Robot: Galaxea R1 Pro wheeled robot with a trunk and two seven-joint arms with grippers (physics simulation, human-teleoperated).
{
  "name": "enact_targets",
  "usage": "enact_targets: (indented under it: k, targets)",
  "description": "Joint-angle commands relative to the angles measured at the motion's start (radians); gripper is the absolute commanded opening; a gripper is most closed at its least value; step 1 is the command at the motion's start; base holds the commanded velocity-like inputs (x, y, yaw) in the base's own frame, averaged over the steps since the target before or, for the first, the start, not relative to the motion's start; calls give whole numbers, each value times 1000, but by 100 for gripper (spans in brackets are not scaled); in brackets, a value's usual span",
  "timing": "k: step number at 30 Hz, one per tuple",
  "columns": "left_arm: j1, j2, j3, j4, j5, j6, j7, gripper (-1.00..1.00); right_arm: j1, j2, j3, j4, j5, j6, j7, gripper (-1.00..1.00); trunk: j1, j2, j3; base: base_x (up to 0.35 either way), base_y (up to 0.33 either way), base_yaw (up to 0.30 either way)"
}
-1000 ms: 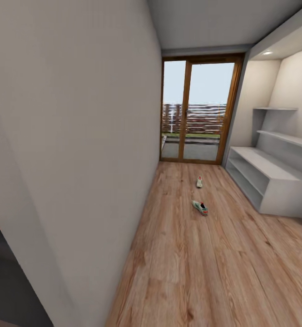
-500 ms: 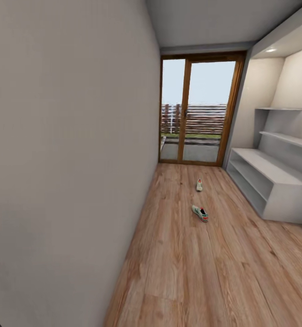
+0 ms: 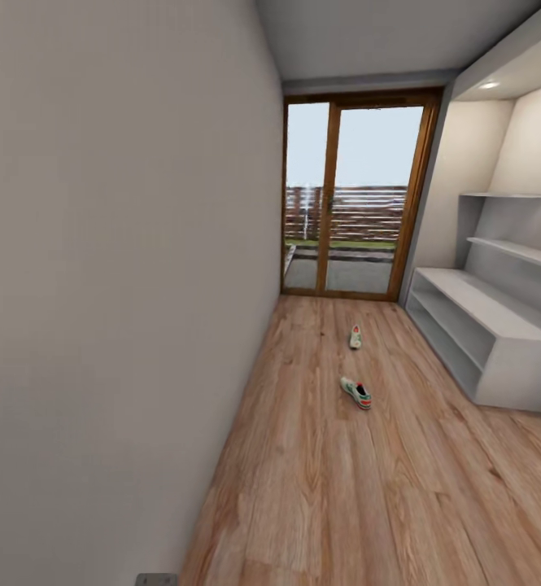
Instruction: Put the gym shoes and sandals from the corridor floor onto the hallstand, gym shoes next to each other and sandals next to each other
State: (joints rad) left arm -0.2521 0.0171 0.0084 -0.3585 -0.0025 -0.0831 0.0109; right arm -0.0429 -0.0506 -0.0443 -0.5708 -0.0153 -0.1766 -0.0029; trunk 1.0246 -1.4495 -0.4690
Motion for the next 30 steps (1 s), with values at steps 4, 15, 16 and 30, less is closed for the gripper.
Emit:
enact_targets:
  k: [4, 15, 16, 30]
  targets:
    - [-1, 9, 1, 2, 2, -8, 1, 100, 0, 2, 6, 21, 0, -52, 3, 100, 0, 0, -1, 271, -174, 0]
    - [-1, 15, 2, 4, 1, -9, 1, 100, -1, 5, 7, 25, -1, -67, 5, 100, 0, 0, -1, 244, -189, 0]
    - [-1, 15, 2, 4, 1, -9, 1, 100, -1, 5, 7, 25, -1, -67, 5, 100, 0, 0, -1, 238, -192, 0]
    - [-1, 18, 2, 4, 1, -9, 1, 100, -1, 4, 2, 25, -2, -67, 1, 100, 0, 0, -1, 240, -191, 0]
